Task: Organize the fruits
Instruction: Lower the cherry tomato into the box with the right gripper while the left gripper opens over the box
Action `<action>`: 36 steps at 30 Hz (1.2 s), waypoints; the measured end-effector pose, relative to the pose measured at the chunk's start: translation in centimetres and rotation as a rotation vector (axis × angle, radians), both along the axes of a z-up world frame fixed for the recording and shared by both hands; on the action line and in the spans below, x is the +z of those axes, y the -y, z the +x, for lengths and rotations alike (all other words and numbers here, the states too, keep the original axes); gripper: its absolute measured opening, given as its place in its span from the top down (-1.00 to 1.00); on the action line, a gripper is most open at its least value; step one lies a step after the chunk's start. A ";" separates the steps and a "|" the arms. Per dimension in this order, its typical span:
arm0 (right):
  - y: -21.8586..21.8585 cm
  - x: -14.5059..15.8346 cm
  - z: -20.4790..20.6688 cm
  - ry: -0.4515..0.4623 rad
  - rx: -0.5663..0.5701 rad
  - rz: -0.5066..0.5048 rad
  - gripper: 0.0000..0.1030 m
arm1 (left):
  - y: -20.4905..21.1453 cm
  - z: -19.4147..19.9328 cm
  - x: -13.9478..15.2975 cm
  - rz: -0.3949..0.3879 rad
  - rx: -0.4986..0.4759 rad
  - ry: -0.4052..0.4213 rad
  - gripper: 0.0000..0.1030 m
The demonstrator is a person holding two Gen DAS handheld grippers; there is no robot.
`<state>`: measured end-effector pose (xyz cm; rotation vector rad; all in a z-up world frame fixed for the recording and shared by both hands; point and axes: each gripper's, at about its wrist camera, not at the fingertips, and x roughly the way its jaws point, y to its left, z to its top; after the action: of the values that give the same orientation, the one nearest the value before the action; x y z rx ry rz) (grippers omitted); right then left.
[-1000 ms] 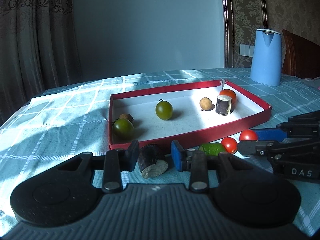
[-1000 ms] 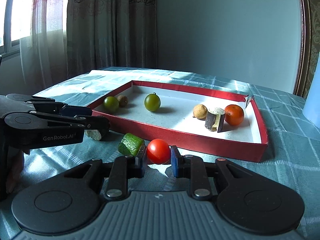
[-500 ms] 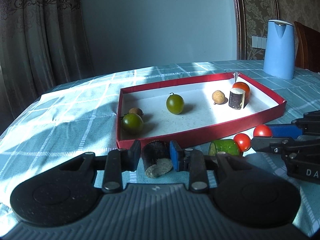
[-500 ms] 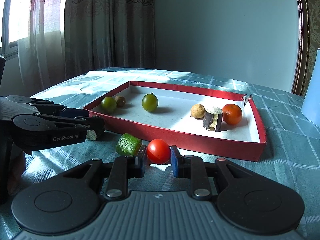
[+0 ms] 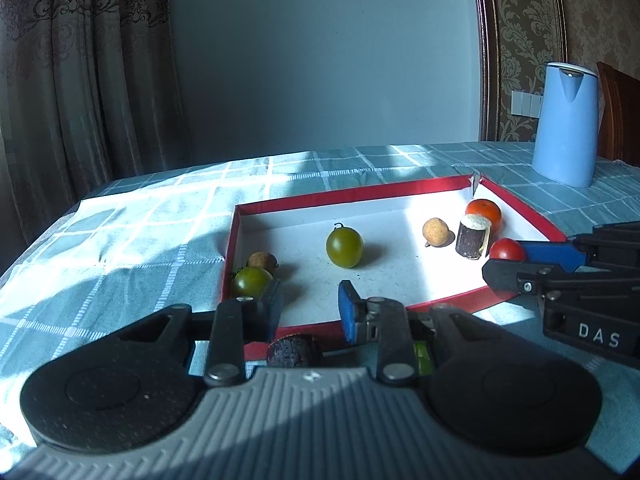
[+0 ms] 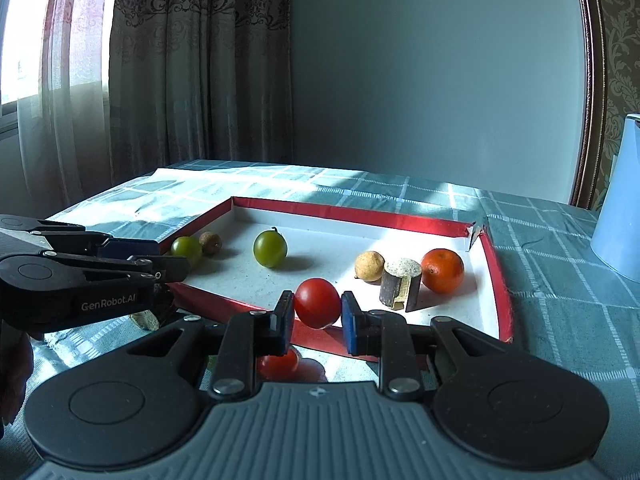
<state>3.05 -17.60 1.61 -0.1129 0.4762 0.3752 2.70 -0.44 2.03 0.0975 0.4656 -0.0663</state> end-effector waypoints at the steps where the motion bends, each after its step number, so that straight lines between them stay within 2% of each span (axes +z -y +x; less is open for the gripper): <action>1: -0.1 0.1 0.4 -0.004 -0.001 -0.002 0.53 | 0.2 0.5 0.1 0.003 -0.002 -0.002 0.46; 11: -1.7 -0.3 6.1 -0.041 -0.034 -0.023 0.53 | 0.9 5.6 0.0 -0.004 0.058 -0.051 0.46; 19: -3.4 -1.4 9.5 -0.085 -0.022 -0.051 0.53 | -0.6 8.7 -0.8 -0.015 0.122 -0.111 0.48; 23: -3.5 -1.7 10.1 -0.098 -0.017 -0.054 0.53 | -1.2 8.7 -0.7 -0.025 0.127 -0.109 0.49; 27: -3.1 -1.8 9.9 -0.098 -0.013 -0.051 0.53 | -1.8 5.9 0.0 -0.014 0.088 -0.068 0.47; 29: -3.1 -1.8 9.9 -0.101 -0.004 -0.051 0.53 | -2.2 4.1 0.2 -0.032 0.076 -0.062 0.19; 31: -3.2 -1.8 9.9 -0.104 0.000 -0.056 0.53 | -2.7 2.4 0.3 -0.058 0.067 -0.053 -0.42; 36: -3.9 -2.0 9.9 -0.119 0.027 -0.071 0.53 | -3.2 -0.1 0.0 -0.074 0.076 -0.059 -0.46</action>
<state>12.93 -13.70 -0.43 -0.1670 0.6065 0.3931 2.59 2.76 1.98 0.0053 0.5251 -0.0113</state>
